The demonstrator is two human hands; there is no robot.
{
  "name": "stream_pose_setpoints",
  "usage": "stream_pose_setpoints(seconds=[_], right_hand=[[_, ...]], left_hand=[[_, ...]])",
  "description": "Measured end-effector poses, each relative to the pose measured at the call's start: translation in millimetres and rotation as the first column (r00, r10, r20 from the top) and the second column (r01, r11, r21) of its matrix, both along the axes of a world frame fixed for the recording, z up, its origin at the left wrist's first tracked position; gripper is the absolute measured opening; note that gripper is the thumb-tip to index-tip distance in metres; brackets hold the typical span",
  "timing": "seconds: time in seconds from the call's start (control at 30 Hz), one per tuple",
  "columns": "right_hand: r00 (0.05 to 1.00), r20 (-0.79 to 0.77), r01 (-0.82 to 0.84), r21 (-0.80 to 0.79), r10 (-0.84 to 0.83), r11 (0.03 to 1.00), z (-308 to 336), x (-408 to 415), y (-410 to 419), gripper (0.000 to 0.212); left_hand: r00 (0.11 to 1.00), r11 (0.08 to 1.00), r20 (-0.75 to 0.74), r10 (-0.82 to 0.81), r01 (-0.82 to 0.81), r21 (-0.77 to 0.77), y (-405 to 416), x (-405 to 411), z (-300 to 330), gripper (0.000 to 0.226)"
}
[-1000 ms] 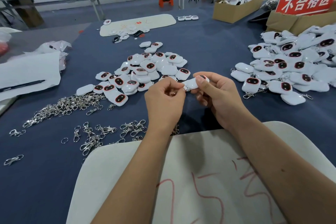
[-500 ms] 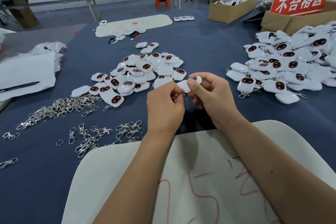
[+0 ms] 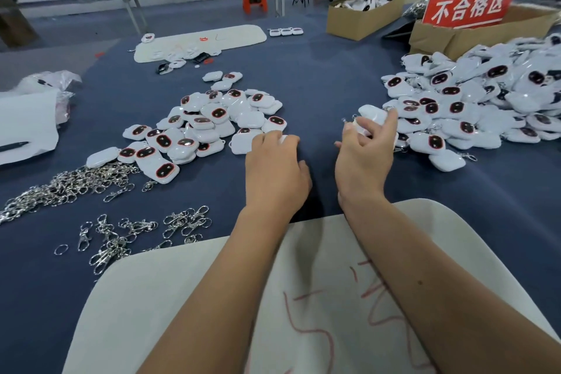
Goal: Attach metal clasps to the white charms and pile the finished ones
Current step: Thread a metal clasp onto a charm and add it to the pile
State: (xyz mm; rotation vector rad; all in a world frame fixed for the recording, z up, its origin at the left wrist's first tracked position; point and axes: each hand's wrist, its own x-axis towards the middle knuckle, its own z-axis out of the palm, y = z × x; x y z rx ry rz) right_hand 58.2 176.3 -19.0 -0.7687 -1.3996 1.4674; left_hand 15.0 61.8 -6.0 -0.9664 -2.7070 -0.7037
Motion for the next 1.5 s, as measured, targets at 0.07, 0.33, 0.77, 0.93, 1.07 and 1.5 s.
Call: stream_pose_setpoints(seconds=[0.07,0.33,0.77,0.93,1.07,1.5], right_hand=[[0.995,0.089,-0.054,0.065,0.048,0.996,0,0,-2,0.076],[0.894,0.402,-0.35,0.345,0.2,0.871,4,1,-13,0.028],[0.741,0.506,-0.665,0.467,0.44,0.583,6,5,-31,0.026],[0.697,0.525,-0.712,0.432,0.487,0.553,7,4,-29,0.016],[0.484,0.704,-0.875,0.399,0.519,0.274,11,9,-34,0.027],[0.77,0.602,-0.591,0.551,0.21,0.59,-2,-3,-27,0.026]], left_hand=[[1.0,1.0,-0.004,-0.004,0.004,0.01,-2,1,-2,0.033],[0.999,0.985,0.043,0.028,-0.035,0.17,-16,-4,5,0.014],[0.9,0.691,0.407,-0.159,-0.193,0.697,-67,-22,6,0.007],[0.863,0.619,0.459,-0.21,-0.246,0.746,-68,-23,5,0.007],[0.878,0.509,0.469,-0.093,-0.363,0.78,-69,-28,5,0.015],[0.875,0.518,0.439,-0.204,-0.284,0.807,-63,-24,1,0.01]])
